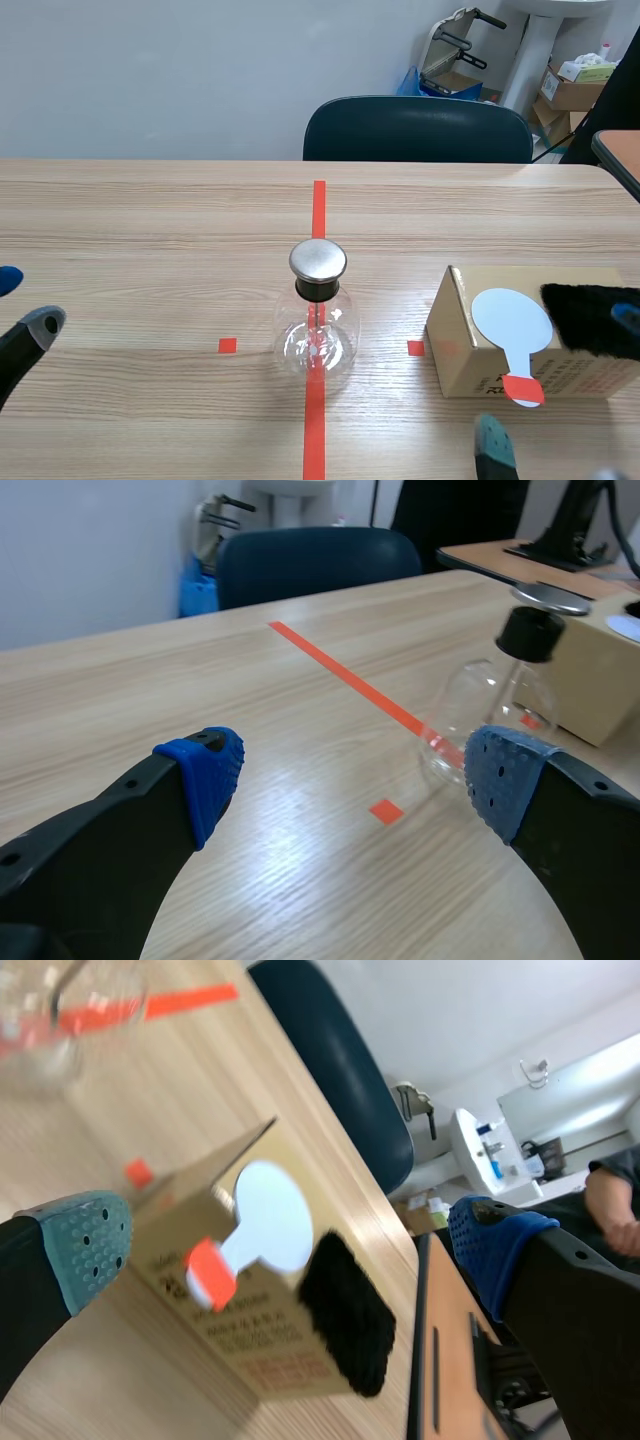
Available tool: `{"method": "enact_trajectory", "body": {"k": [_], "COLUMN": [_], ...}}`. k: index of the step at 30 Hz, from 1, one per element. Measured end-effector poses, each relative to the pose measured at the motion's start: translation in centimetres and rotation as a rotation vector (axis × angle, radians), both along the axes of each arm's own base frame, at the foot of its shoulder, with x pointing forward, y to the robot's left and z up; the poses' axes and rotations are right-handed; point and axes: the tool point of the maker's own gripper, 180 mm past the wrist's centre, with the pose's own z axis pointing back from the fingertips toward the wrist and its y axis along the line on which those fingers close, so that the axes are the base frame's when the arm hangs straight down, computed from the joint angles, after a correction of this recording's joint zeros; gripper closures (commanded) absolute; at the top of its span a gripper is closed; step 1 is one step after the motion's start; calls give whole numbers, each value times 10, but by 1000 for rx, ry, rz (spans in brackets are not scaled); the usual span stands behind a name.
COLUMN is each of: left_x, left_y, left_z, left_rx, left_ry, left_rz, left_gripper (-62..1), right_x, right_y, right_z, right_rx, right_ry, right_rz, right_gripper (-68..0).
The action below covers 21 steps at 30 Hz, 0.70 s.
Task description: Do the electroscope experiment
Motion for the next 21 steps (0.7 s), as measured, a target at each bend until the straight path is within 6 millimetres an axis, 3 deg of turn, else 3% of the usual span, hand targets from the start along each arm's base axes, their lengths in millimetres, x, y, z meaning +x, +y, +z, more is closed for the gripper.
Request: {"method": "enact_trajectory", "body": {"k": [7, 13, 17, 21], "left_x": [9, 3, 3, 3], "left_y": [16, -11, -27, -51], "left_z": [23, 32, 38, 46], "left_rx": [-39, -34, -27, -35], "left_ry": [-84, -106, -125, -145], "left_rz": [108, 65, 46, 18], "left_gripper": [-482, -482, -482, -482], "right_x": [39, 82, 95, 106], "right_y": [-2, 6, 22, 24], "right_z": [42, 66, 77, 83], "right_rx": [245, 379, 429, 513], "right_ry": [55, 63, 79, 104], "right_rz": [-1, 37, 140, 150], "right_gripper": [-679, -679, -679, -679]}}
